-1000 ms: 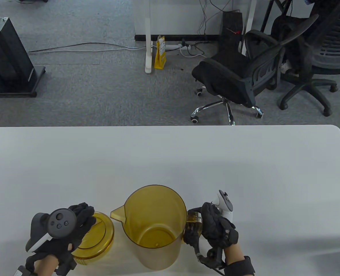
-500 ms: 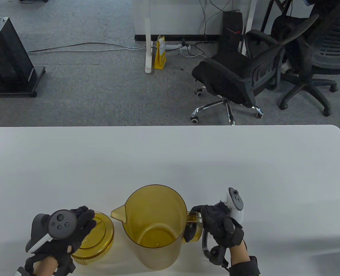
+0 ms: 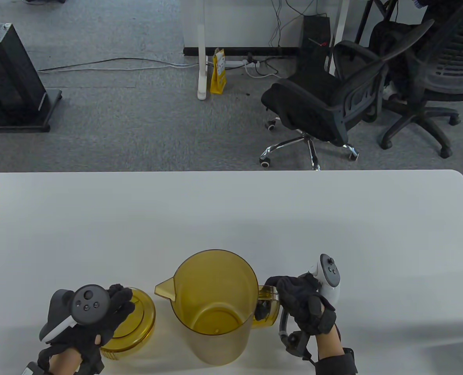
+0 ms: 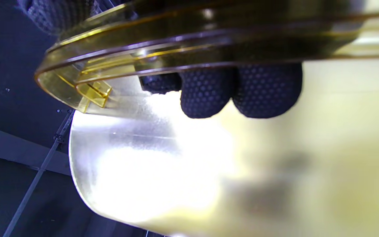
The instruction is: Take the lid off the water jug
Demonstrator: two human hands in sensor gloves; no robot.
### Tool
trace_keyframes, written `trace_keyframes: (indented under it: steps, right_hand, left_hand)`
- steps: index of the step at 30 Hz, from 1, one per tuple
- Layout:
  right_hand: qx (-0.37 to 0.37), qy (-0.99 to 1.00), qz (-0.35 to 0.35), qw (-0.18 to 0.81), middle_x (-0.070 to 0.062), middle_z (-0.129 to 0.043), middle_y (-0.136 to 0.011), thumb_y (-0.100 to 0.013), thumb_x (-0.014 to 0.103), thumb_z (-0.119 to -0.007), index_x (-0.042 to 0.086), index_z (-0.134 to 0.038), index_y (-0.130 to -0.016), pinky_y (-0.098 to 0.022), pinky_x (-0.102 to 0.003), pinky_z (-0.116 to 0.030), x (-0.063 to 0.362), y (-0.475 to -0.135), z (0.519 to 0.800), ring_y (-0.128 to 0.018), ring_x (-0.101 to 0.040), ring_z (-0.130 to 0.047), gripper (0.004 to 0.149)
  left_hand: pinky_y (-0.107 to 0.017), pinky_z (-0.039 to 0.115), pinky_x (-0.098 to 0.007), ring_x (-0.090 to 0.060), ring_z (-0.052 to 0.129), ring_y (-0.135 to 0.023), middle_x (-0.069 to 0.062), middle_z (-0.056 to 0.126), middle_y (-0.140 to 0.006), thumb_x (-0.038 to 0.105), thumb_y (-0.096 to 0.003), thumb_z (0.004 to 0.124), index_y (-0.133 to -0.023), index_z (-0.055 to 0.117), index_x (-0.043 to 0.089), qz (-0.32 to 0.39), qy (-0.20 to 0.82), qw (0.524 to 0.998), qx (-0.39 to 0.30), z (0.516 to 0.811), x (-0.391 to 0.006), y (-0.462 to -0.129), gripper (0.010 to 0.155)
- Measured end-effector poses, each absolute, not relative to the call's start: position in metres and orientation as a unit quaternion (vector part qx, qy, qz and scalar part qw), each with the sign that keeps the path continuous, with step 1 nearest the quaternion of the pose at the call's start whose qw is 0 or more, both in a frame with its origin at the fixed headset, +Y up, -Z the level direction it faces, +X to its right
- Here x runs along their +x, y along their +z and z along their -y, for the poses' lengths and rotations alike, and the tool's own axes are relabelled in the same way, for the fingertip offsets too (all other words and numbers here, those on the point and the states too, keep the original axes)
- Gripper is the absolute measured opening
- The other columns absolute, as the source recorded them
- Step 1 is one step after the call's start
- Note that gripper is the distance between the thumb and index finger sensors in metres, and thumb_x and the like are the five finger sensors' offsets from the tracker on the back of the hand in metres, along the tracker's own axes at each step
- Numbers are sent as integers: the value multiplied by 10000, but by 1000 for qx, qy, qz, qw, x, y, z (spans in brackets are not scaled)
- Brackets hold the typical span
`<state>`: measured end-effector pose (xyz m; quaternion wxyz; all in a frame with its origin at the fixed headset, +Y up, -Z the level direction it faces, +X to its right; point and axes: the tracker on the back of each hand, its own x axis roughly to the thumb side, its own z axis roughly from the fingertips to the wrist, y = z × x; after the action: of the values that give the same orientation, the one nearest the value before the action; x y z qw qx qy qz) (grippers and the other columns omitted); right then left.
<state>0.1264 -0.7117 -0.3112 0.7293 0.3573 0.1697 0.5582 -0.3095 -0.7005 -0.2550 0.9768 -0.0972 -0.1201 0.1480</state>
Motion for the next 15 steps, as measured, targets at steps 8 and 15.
trace_keyframes:
  steps: [8, 15]
  right_hand:
    - [301, 652, -95, 690, -206, -993, -514, -508, 619, -671, 72, -979, -598, -417, -585, -724, 155, -310, 713, -452, -406, -953, 634]
    - [225, 751, 10, 621, -262, -970, -525, -525, 570, -675, 8, -957, -659, -407, -616, -701, 190, -296, 690, -449, -450, -928, 643]
  left_hand:
    - [-669, 637, -587, -439, 740, -929, -210, 783, -1031, 468, -526, 654, -993, 770, 154, 124, 151, 976, -99, 701, -310, -255, 574]
    - [-673, 630, -589, -441, 730, -936, -209, 779, -1035, 465, -527, 655, -993, 770, 155, 133, 161, 974, -89, 695, -310, -252, 572]
